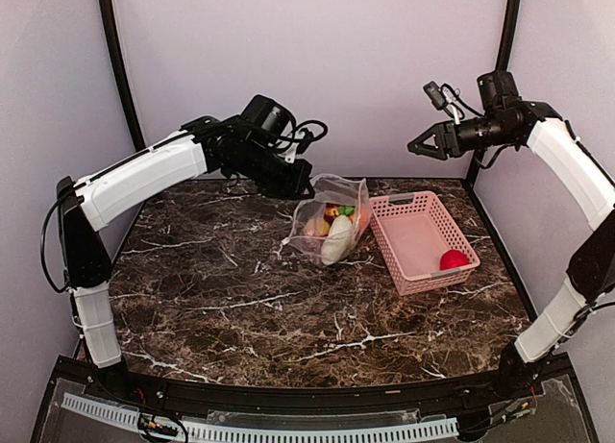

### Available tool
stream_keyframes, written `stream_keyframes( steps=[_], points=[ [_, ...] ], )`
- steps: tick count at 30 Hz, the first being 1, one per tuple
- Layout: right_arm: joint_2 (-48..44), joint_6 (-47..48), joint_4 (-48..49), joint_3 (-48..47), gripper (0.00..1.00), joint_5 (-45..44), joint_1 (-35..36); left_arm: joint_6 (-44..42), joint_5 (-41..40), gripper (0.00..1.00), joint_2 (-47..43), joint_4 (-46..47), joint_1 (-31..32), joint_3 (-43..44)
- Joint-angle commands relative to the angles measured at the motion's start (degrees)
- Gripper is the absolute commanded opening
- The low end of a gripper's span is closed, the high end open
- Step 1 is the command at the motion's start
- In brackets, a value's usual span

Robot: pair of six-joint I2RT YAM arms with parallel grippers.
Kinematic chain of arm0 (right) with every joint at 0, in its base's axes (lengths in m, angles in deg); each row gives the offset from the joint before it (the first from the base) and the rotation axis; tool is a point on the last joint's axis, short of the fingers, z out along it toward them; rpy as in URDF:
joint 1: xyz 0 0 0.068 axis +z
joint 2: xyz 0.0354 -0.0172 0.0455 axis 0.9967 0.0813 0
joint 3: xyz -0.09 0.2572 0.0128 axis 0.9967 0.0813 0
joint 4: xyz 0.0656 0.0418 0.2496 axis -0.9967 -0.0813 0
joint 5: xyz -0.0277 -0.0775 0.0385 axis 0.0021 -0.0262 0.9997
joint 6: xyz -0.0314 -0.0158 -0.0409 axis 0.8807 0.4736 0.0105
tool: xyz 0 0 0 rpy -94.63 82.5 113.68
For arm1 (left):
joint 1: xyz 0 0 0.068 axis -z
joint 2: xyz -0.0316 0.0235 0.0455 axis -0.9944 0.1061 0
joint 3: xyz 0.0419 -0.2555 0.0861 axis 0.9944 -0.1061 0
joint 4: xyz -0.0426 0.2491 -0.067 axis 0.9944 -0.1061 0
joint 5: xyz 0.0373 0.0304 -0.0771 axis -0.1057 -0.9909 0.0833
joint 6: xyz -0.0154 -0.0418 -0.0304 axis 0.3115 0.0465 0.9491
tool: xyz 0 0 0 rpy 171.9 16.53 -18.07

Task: Place the food in the zip-top bag and seal the zipper
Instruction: Adjust the zipper food storage bag at the center of the board.

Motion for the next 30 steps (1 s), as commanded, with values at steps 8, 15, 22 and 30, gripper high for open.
stream_keyframes(
  steps=[8,15,22,30],
  points=[
    [-6.35,16.75,-11.61,12.0,0.63,-9.45,-6.97,-6.77,-1.42,0.01,-6.63,8.27,0.52,-0.26],
    [-11.4,23.46,-13.47,24.18,0.61,-23.34,-7.02,-8.64,-0.54,0.01,-7.29,2.33,0.59,0.11],
    [-11.56,24.76,-13.58,30.34,0.59,-29.84,-7.06,-8.07,0.98,0.01,-12.8,4.84,0.6,-7.45],
    [-5.69,23.26,-12.12,29.8,0.55,-30.88,-7.06,-0.25,1.59,0.01,-18.5,9.55,1.02,-15.54]
  ],
)
